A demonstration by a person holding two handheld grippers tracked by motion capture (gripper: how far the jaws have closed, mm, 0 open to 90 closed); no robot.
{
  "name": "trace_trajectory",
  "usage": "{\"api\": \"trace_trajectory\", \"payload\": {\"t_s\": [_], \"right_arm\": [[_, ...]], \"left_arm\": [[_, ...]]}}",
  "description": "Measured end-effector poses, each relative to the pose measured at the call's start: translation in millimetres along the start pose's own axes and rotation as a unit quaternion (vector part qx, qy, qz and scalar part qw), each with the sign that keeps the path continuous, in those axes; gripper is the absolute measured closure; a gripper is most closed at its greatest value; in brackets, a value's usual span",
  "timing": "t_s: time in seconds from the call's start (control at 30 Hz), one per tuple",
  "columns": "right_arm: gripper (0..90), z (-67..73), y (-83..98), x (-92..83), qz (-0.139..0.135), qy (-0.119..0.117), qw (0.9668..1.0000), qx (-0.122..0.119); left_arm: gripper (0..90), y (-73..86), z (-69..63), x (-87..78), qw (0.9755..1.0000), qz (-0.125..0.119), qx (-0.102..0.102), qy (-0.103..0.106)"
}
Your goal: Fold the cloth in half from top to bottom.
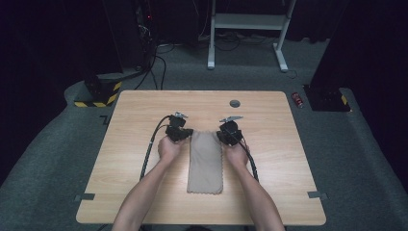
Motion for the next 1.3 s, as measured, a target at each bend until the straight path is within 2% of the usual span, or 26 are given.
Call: {"api": "trace_trajectory", "payload": {"t_s": [0.3,0.43,0.5,0.6,0.73,0.87,1.03,1.17,1.3], "right_arm": [[88.7,6.2,-4.7,-9.6,-0.015,-0.001,0.9999,-0.006],[88.9,4.7,-7.2,-15.4,-0.022,0.002,0.9997,-0.006],[88.9,3.0,-11.5,-18.1,-0.016,0.006,0.9998,-0.011],[88.9,4.5,-21.2,-25.1,-0.027,0.008,0.9995,-0.014],[88.9,8.9,-28.1,-29.6,-0.027,0.012,0.9992,-0.026],[88.9,11.9,-26.2,-30.3,-0.028,0.005,0.9991,-0.031],[88.8,14.5,-18.9,-26.3,-0.02,-0.001,0.9991,-0.037],[88.8,12.5,-11.7,-24.0,-0.013,-0.007,0.9992,-0.038],[88.8,11.7,-4.7,-22.1,-0.007,-0.015,0.9993,-0.034]], "left_arm": [[90.0,-5.8,0.6,-13.0,0.9998,-0.017,-0.001,0.007],[90.0,-11.2,2.6,-19.4,0.9996,-0.026,-0.004,0.009],[90.0,-13.3,4.3,-21.9,0.9994,-0.03,-0.011,0.011],[90.0,-20.1,7.7,-27.0,0.9991,-0.037,-0.015,0.013],[90.0,-25.4,7.5,-34.8,0.9982,-0.048,-0.023,0.026],[90.0,-20.4,5.0,-35.5,0.9985,-0.046,-0.011,0.027],[90.0,-11.9,9.3,-31.9,0.9986,-0.034,-0.019,0.036],[90.0,-5.7,9.9,-29.3,0.9988,-0.022,-0.015,0.04],[90.0,-1.2,10.3,-28.9,0.9987,-0.02,-0.013,0.045]]}}
Point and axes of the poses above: each handheld gripper's, and its own axes: x roughly forward along the jaws, y roughly out of its underside, z roughly to its left, the point moved 1 cm from there along x, roughly forward along the jaws, and after that the axes turned 10 degrees about -y, right-handed, at the moved point
